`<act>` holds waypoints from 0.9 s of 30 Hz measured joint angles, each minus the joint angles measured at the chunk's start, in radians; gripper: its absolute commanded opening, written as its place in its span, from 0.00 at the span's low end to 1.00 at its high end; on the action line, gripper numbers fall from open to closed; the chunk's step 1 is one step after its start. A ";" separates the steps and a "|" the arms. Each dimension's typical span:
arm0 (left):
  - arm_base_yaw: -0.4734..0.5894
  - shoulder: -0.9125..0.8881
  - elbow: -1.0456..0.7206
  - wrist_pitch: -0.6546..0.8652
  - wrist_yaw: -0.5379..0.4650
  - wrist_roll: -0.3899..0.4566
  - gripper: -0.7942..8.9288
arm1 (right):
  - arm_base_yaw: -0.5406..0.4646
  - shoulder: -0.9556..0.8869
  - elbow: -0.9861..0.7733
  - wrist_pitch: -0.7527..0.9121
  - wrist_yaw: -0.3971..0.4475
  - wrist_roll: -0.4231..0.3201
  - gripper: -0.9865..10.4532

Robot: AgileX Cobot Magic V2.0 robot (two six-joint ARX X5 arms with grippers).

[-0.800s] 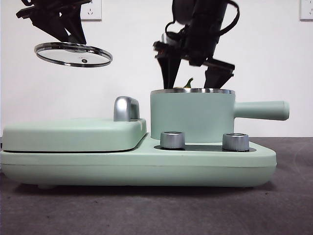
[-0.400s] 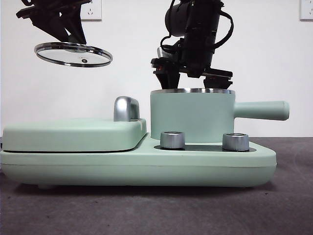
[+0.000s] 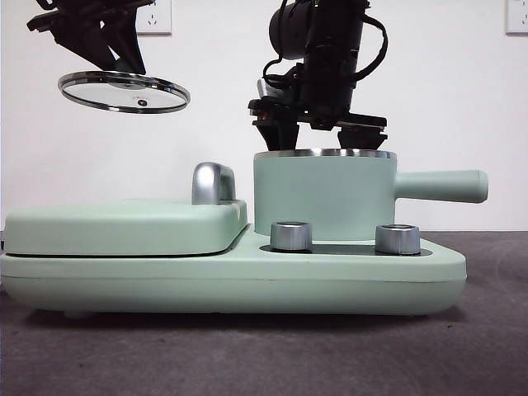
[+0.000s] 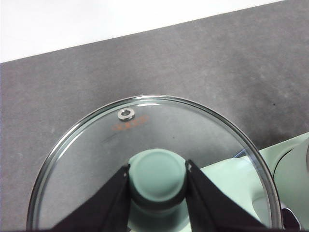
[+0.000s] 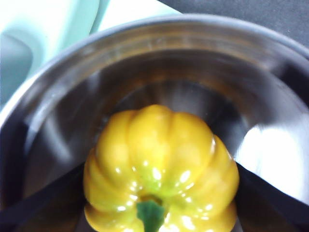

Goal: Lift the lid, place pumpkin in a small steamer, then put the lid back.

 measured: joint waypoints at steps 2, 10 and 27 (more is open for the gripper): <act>0.000 0.000 0.000 0.000 0.000 0.000 0.10 | 0.000 0.000 0.000 0.000 0.001 0.000 0.32; 0.000 0.000 0.000 0.000 0.000 0.000 0.10 | 0.000 0.016 0.000 -0.008 0.000 0.000 0.32; 0.000 0.000 0.000 0.000 0.000 0.000 0.10 | -0.002 0.041 0.000 0.006 0.005 -0.001 0.52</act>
